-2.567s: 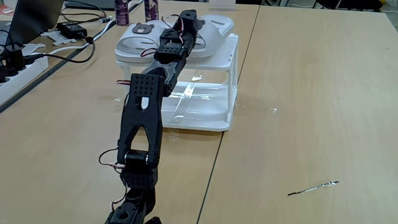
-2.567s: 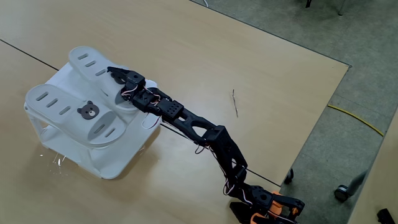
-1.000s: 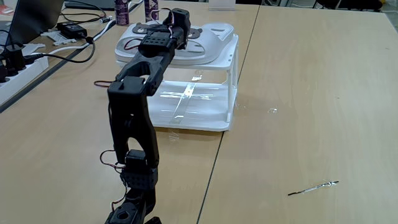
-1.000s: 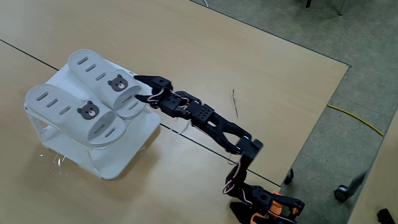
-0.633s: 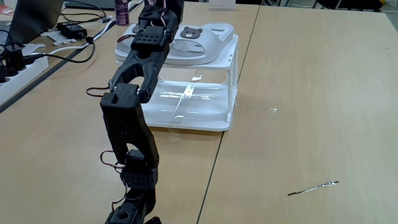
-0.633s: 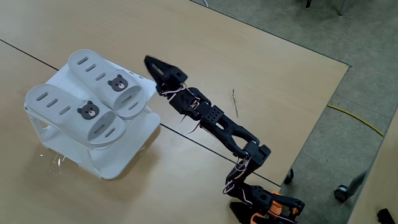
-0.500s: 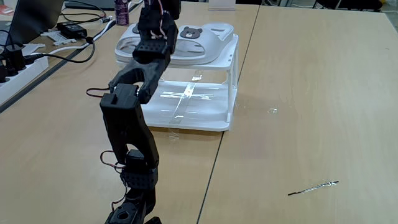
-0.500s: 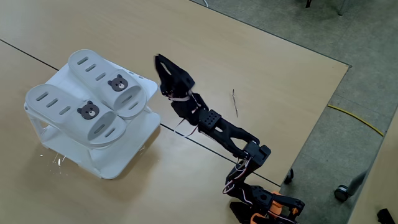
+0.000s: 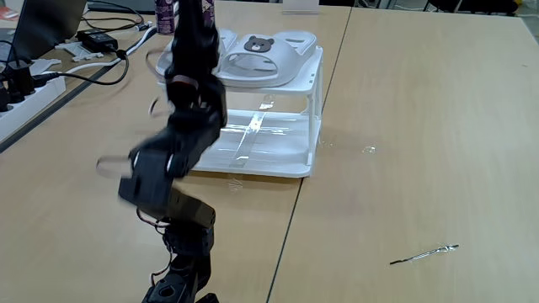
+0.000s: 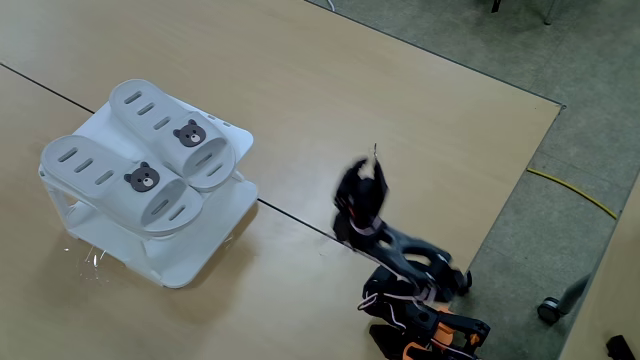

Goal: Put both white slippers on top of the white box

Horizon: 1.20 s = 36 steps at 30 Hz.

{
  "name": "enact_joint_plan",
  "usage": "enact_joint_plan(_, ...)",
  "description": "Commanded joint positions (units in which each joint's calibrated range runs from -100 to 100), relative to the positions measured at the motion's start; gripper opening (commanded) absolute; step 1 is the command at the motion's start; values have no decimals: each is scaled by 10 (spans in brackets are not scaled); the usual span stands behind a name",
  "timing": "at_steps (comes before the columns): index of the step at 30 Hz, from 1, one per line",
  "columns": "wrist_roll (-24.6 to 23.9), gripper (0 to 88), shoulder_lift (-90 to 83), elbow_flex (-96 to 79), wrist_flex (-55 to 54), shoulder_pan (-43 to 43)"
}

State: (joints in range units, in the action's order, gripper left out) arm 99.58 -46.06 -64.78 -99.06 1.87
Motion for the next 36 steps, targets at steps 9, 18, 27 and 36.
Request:
enact_joint_plan(9,4,8,-380,-352,-5,4)
enact_joint_plan(18,4,8,-531,-350,-5,15)
enact_joint_plan(27,4,8,-528,-350,-5,14)
enact_joint_plan(36,4,8,-528,-350,-5,14)
